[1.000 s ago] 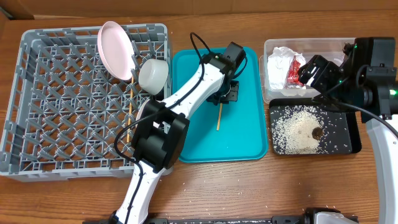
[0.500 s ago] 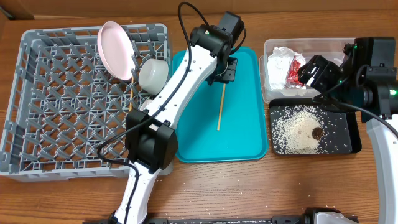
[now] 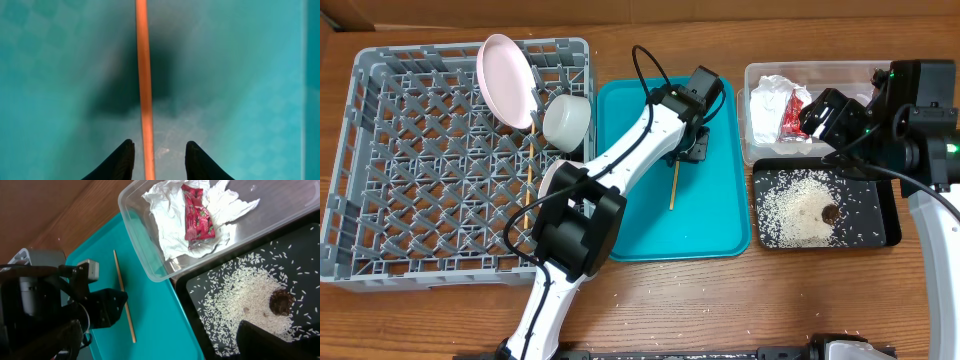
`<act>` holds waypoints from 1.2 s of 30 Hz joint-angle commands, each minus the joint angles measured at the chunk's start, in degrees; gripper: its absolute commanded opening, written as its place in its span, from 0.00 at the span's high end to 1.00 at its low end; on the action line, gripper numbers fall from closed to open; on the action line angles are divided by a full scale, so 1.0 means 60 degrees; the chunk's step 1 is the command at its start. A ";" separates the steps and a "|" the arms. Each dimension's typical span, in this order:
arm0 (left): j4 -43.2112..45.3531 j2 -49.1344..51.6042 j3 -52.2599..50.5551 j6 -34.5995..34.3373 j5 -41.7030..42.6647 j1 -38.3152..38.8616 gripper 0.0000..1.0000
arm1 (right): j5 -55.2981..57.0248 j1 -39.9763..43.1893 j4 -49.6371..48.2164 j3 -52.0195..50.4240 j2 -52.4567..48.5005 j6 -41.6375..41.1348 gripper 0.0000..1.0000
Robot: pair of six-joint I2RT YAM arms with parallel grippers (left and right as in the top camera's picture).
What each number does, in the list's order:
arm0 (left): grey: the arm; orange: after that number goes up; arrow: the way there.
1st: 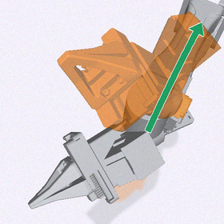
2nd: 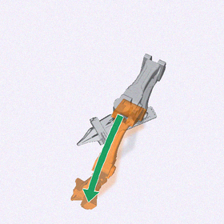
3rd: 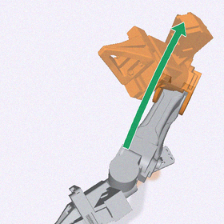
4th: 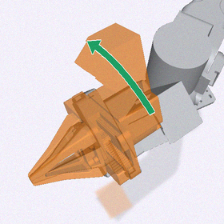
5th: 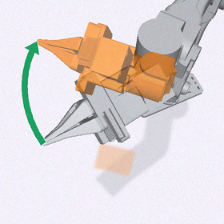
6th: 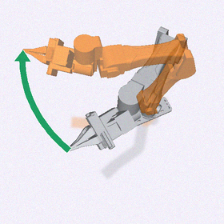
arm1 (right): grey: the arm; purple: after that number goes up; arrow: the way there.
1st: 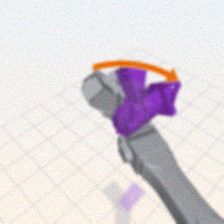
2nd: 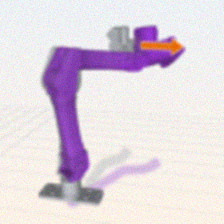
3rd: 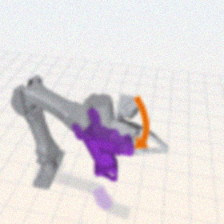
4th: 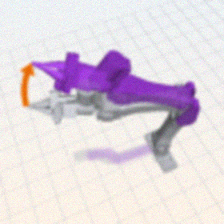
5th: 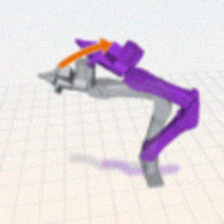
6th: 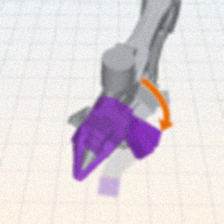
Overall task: Sort waste into correct bins and load items into the dishwasher
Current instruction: 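Lift the second chopstick with left gripper and carry it to rack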
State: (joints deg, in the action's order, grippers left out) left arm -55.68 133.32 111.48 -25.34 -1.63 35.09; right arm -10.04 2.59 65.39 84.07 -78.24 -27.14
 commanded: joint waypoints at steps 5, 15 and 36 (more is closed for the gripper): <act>0.0412 0.0095 -0.0470 -0.0433 -0.0331 0.0051 0.73 | 0.0102 0.0018 -0.0055 0.0080 0.0015 0.0033 0.00; 0.0576 0.0707 -0.0572 -0.0426 -0.0095 0.0051 0.90 | 0.0102 0.0018 -0.0055 0.0080 0.0015 0.0033 0.00; -0.5570 -0.2466 0.2852 0.0583 -0.1698 -0.1100 0.96 | 0.0102 0.0018 -0.0055 0.0080 0.0015 0.0033 0.00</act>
State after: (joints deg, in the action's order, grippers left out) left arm -84.05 127.11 126.54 -23.55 -5.56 30.70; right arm -10.02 2.59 65.34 84.07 -78.24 -27.09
